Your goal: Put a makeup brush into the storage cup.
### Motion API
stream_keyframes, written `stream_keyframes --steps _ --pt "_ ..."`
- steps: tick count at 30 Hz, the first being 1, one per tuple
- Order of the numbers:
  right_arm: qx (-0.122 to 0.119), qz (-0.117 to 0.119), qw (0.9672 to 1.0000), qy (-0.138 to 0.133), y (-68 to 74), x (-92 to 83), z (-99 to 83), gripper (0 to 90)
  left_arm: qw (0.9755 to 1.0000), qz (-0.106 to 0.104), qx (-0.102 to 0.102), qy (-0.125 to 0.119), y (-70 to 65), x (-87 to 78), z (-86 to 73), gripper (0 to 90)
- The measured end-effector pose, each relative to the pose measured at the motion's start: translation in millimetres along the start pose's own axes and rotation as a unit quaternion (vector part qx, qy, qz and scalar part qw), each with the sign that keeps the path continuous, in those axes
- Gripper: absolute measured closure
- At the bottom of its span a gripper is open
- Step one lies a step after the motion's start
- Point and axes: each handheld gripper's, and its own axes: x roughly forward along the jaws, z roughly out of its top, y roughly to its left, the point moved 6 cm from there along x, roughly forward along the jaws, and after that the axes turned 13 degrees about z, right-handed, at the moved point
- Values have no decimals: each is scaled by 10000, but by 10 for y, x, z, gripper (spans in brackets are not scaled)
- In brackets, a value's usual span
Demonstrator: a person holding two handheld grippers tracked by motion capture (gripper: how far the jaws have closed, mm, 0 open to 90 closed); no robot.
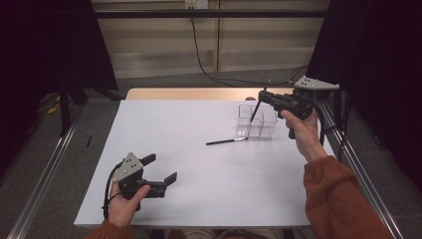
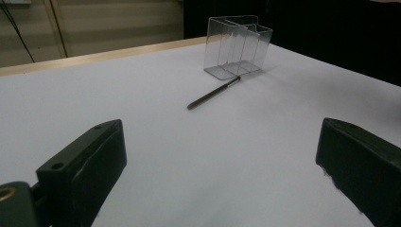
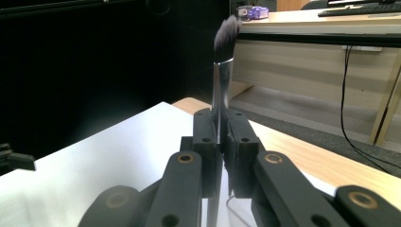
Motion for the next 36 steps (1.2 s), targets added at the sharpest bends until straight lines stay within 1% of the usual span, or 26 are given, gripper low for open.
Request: stream_keyframes --steps 2,7,10,11,14,15,16,18,20,22,25,28,29,31,33,34,36 --pt "-24 -86 10000 21 -44 43 11 842 10000 -23 16 33 -8 11 -12 27" --pt "-13 -166 9999 17 -87 101 19 841 10000 -34 48 44 -7 21 -18 27" --pt "-23 -306 9995 84 -138 151 24 841 10000 20 48 42 8 18 -15 27" --pt "-32 -391 9992 106 -174 179 26 840 10000 21 34 40 10 16 -14 27" --pt "-4 -458 9988 142 -203 205 24 840 10000 30 61 39 17 19 -14 27" --pt "30 -539 9984 150 -249 252 38 841 10000 29 38 49 16 23 -16 27" --pt "30 -539 9984 150 -249 252 38 841 10000 39 68 55 21 26 -17 27" --pt "56 -630 9978 189 -306 320 52 840 10000 33 34 39 21 24 -11 27" --pt "64 -634 9978 205 -315 338 49 840 10000 30 55 40 31 19 -3 28" --pt "65 -680 9972 289 -337 382 20 841 10000 28 20 26 35 20 1 27" --pt "74 -700 9967 397 -359 438 -64 841 10000 43 33 23 45 10 3 27" --pt "98 -717 9965 415 -378 437 -92 841 10000 54 52 3 63 0 7 28" --pt "121 -741 9963 415 -399 416 -112 841 10000 60 26 9 66 0 6 28" --pt "130 -747 9962 419 -403 406 -118 841 10000 65 48 42 72 1 0 28" --pt "156 -744 9962 425 -402 389 -140 841 10000 11 26 6 67 1 3 27" --pt "153 -752 9959 478 -409 384 -177 841 10000 -3 19 0 66 -2 7 28" --pt "155 -754 9959 482 -414 382 -190 841 10000 26 38 3 71 0 5 28"
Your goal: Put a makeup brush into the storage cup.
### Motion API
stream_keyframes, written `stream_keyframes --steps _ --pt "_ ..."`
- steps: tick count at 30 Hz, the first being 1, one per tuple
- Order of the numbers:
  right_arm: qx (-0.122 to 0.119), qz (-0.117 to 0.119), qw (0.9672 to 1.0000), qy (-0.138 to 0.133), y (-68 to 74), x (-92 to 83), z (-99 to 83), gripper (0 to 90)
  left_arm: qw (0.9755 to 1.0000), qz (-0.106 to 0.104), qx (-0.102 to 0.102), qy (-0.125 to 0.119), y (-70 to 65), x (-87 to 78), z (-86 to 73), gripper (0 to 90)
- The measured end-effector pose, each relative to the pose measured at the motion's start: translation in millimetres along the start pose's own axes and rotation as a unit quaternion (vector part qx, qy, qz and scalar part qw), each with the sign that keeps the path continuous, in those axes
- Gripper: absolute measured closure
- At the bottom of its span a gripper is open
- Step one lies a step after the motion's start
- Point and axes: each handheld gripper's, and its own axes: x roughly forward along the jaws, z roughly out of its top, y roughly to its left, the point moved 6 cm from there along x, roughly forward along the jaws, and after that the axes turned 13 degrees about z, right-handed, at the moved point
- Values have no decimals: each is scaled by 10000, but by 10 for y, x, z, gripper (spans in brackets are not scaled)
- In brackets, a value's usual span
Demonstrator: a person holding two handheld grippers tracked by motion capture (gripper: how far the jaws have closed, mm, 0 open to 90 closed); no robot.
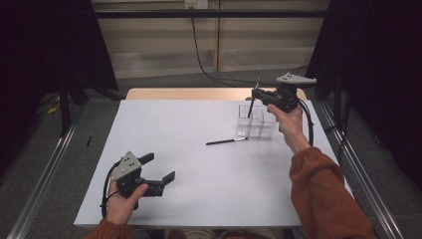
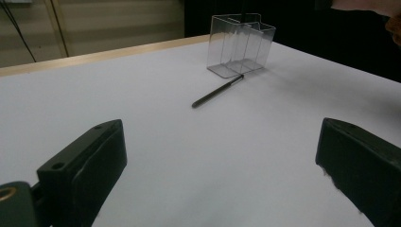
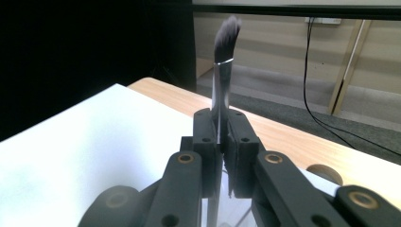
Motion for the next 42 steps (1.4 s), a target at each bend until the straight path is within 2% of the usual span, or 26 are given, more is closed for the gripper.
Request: stream_keyframes --steps 6,21,22,42 --pt "106 2 9999 51 -35 14 -110 841 10000 13 -9 40 16 5 -16 28" --pt "186 -1 9997 149 -49 75 -283 841 9999 -11 69 115 13 22 -39 28" --pt "197 1 9997 160 -48 83 -295 841 9999 -26 18 116 9 26 -42 28" --pt "260 9 9994 231 -57 154 -430 839 9998 24 53 176 33 40 -67 29"
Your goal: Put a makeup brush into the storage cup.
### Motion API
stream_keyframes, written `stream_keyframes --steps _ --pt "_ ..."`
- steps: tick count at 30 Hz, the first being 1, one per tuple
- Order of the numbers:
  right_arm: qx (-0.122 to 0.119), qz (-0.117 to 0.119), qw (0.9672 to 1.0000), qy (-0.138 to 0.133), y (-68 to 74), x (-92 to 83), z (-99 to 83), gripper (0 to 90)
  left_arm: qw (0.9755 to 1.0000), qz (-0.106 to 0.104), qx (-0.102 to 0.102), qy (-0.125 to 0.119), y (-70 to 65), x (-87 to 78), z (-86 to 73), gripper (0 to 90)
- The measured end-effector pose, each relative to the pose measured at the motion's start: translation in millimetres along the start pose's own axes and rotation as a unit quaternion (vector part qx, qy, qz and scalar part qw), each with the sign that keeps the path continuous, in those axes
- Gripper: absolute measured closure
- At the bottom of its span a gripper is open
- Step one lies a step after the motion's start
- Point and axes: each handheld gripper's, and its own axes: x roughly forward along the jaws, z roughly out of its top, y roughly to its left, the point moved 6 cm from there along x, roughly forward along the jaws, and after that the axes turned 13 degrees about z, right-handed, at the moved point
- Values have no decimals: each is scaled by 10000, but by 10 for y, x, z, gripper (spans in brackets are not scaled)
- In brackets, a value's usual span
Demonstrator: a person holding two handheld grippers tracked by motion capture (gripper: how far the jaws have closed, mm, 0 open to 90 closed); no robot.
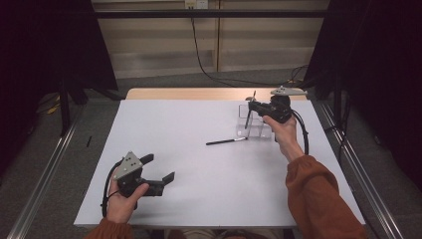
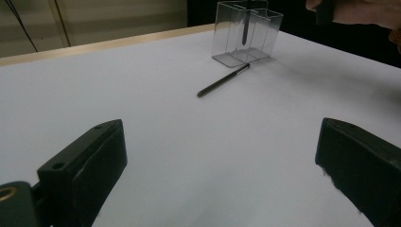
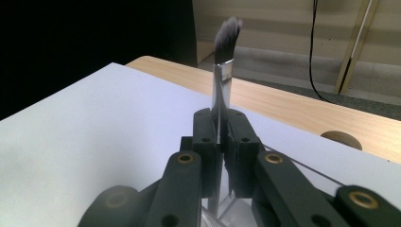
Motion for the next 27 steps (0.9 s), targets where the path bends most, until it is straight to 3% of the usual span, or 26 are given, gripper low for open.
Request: stream_keyframes --steps 10,13,14,16,20,22,25,27 --pt "34 33 10000 32 -14 8 -51 834 10000 4 9 26 -1 4 -2 29" --pt "47 36 10000 16 -20 5 -64 793 10000 3 6 23 -1 3 -2 29" --pt "39 42 10000 -21 -19 -4 -65 706 10000 3 10 27 -1 4 -2 29" --pt "40 19 10000 -26 -21 -7 -65 681 10000 -1 21 30 -3 4 -2 30" --pt "-29 -20 9999 -131 -12 -10 -50 470 10000 -2 21 28 -4 6 -3 30" --pt "-16 -8 9999 -163 -7 -5 -54 313 10000 -6 20 23 -5 6 -2 29" --pt "4 -11 9998 -205 -11 -5 -59 279 10000 1 21 35 -2 5 -4 30" --pt "7 -13 9997 -245 -18 -7 -61 205 10000 -9 14 33 0 3 -2 30"
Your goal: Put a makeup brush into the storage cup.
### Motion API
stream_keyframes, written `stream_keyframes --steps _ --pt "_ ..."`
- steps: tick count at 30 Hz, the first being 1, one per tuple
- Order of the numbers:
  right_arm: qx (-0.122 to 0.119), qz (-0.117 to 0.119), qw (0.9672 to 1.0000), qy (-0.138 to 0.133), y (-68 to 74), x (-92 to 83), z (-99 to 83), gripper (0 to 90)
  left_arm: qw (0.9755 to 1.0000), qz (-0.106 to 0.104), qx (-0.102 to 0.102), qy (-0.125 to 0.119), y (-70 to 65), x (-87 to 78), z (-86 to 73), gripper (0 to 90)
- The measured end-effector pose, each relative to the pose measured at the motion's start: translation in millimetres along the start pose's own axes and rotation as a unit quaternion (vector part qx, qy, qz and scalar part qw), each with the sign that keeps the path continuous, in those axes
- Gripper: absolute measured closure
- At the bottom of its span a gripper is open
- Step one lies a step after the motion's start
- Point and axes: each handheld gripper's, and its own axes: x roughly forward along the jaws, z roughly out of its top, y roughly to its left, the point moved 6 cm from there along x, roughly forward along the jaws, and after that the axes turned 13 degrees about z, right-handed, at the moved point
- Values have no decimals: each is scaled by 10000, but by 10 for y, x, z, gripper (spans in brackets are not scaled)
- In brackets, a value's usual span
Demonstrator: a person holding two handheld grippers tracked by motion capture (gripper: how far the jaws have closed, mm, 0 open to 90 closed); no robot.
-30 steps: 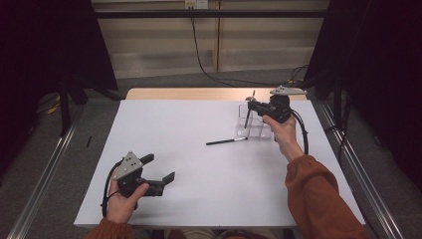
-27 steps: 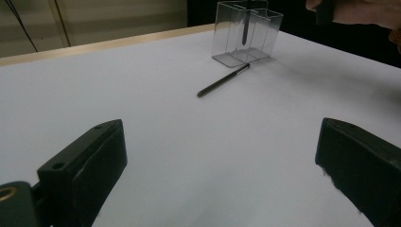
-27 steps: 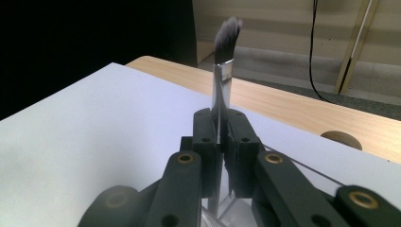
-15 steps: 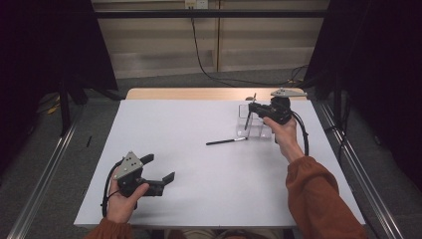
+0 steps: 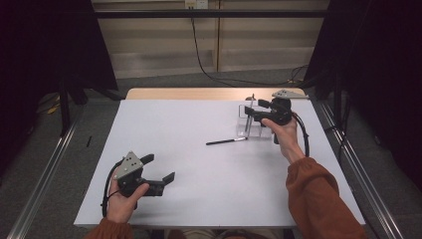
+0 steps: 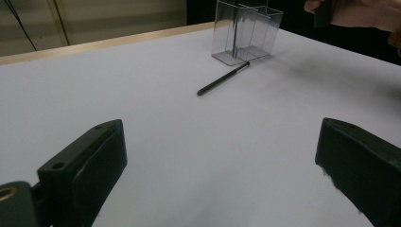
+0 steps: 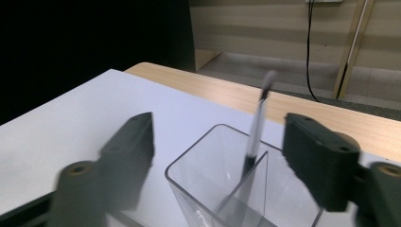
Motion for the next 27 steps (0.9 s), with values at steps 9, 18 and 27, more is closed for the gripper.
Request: stream_keyframes --steps 9,18,27 --pt "18 40 10000 -51 -3 -56 -17 17 9999 81 -53 -57 35 -1 6 28" --pt "-10 76 9999 -114 17 -164 -32 0 9998 125 -105 -119 59 -4 10 27" --pt "-94 4 9999 -73 82 -294 -95 2 9993 182 -219 -240 75 -10 23 27"
